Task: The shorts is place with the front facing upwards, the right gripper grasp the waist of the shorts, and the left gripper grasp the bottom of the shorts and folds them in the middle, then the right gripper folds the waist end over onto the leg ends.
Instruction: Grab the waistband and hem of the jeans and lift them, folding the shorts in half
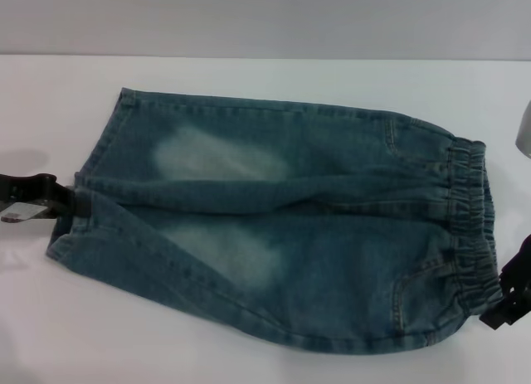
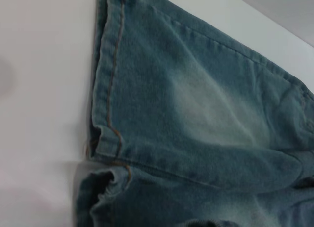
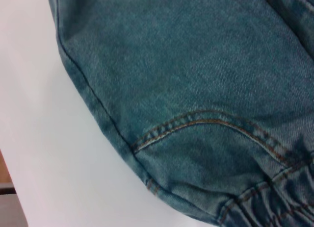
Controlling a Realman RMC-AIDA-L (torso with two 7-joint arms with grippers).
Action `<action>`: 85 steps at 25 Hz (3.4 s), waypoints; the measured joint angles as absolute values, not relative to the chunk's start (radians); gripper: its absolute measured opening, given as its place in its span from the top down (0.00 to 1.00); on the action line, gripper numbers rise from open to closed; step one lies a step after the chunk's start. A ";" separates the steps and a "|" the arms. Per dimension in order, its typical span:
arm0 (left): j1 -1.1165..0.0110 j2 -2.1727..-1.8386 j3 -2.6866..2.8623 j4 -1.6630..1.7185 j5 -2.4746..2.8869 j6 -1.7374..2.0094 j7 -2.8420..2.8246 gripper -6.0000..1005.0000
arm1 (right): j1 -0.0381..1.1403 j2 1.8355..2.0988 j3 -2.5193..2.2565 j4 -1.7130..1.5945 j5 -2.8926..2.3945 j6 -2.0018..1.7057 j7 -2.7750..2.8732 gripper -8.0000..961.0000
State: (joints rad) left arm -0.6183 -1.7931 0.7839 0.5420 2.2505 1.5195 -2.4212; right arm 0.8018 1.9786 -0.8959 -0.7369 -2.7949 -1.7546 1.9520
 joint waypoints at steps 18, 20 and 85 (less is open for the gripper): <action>-0.619 -1.782 0.780 0.546 2.243 1.509 -2.423 0.99 | 0.786 1.980 -0.876 -0.736 -2.792 -1.752 1.932 0.98; -0.619 -1.781 0.768 0.546 2.244 1.500 -2.423 0.99 | 0.776 1.971 -0.835 -0.739 -2.760 -1.753 1.928 0.99; -0.745 -2.057 0.715 0.626 2.124 0.616 -1.956 0.98 | 0.443 2.066 -0.440 -0.360 -1.690 -1.176 1.347 0.93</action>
State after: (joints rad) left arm -0.7450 -2.0567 0.7147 0.6257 2.1242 0.6157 -1.9563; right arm 0.4433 2.0663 -0.4402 -0.3604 -1.6902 -1.1759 1.3468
